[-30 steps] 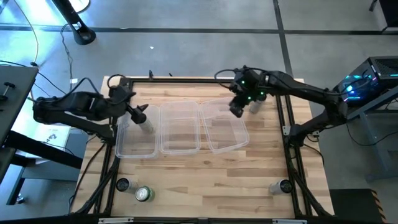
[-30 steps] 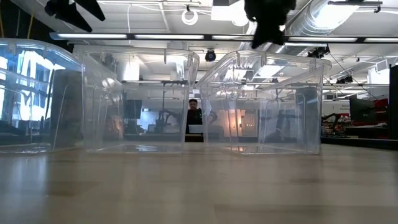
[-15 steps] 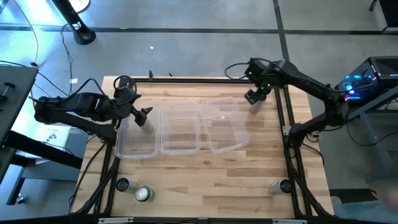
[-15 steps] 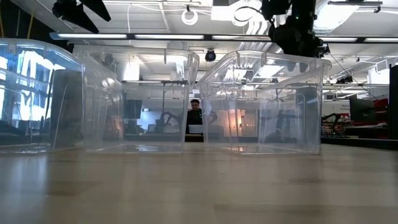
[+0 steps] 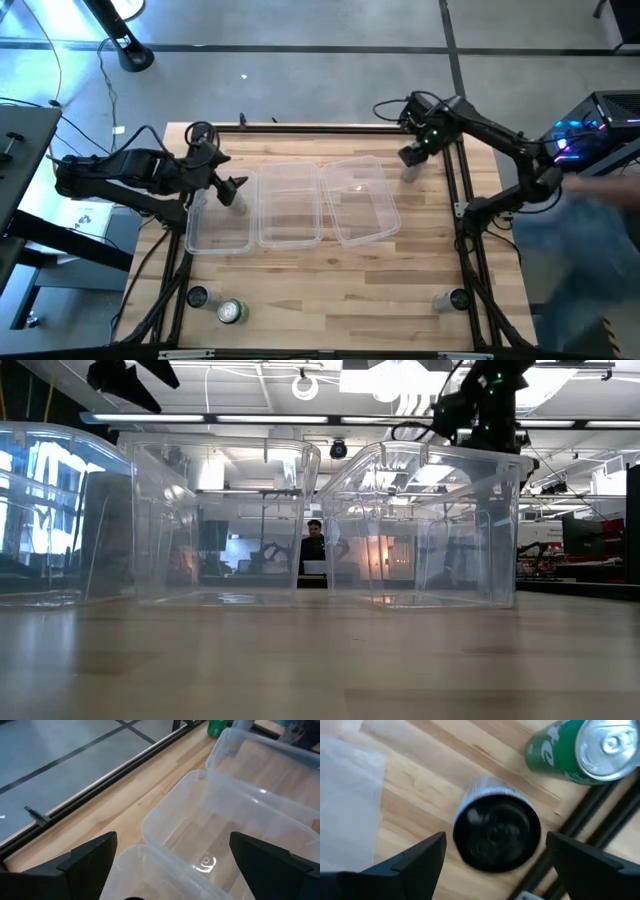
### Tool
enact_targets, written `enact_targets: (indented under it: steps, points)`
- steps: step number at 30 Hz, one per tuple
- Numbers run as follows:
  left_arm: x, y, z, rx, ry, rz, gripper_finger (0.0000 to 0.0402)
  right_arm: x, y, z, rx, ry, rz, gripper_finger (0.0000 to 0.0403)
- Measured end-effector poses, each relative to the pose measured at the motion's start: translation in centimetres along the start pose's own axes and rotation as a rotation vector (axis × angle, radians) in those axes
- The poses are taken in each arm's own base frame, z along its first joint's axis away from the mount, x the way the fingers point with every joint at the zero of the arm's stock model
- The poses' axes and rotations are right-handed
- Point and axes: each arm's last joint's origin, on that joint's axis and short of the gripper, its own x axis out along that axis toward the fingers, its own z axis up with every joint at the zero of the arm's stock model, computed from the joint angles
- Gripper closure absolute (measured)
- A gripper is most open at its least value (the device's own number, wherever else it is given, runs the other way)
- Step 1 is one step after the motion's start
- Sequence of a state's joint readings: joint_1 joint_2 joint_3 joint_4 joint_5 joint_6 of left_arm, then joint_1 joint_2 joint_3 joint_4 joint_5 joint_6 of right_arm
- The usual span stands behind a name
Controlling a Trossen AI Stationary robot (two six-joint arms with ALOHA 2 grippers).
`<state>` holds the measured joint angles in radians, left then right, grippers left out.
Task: Sort soda cans
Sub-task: Put the white-yellow soda can into the left transparent container
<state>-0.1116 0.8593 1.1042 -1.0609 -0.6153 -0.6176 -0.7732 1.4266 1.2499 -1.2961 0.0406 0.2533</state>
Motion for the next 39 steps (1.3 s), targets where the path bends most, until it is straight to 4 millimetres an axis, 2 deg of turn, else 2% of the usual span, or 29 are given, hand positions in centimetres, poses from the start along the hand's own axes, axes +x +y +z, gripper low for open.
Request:
enact_targets:
  steps: [11, 13, 16, 18, 25, 31, 35, 39]
  points:
    - [0.0, -0.2, 0.4, -0.017, -0.033, -0.018, 0.0021, 4.2, 1.0, -0.7, -0.006, -0.029, -0.044, 0.0072]
    - [0.0, -0.3, 0.4, -0.022, -0.041, -0.019, 0.0021, 4.5, 1.3, -0.9, -0.024, -0.023, -0.057, 0.0096]
    - [0.0, -0.3, 0.5, -0.031, -0.052, -0.025, 0.0021, 4.4, 1.8, -1.2, -0.059, -0.028, -0.099, 0.0167]
    - [0.0, -0.3, 0.6, -0.029, -0.055, -0.025, 0.0021, 3.9, 2.1, -1.3, -0.100, -0.049, -0.134, 0.0171]
    - [0.0, -0.3, 0.6, -0.024, -0.063, -0.016, 0.0021, -0.4, 3.0, -1.7, -0.144, -0.197, -0.084, 0.0171]
    - [-0.1, -0.4, 0.8, -0.017, -0.079, -0.025, 0.0021, -5.5, 3.9, -3.1, -0.149, -0.353, 0.008, 0.0171]
    - [-1.1, -0.2, 2.4, 0.045, -0.120, -0.021, 0.0021, -9.3, 6.1, -3.4, -0.147, -0.562, 0.158, 0.0171]
    - [-2.8, 0.4, 5.0, 0.044, -0.201, 0.007, 0.0021, -12.2, 9.5, -3.2, -0.186, -0.786, 0.354, 0.0171]
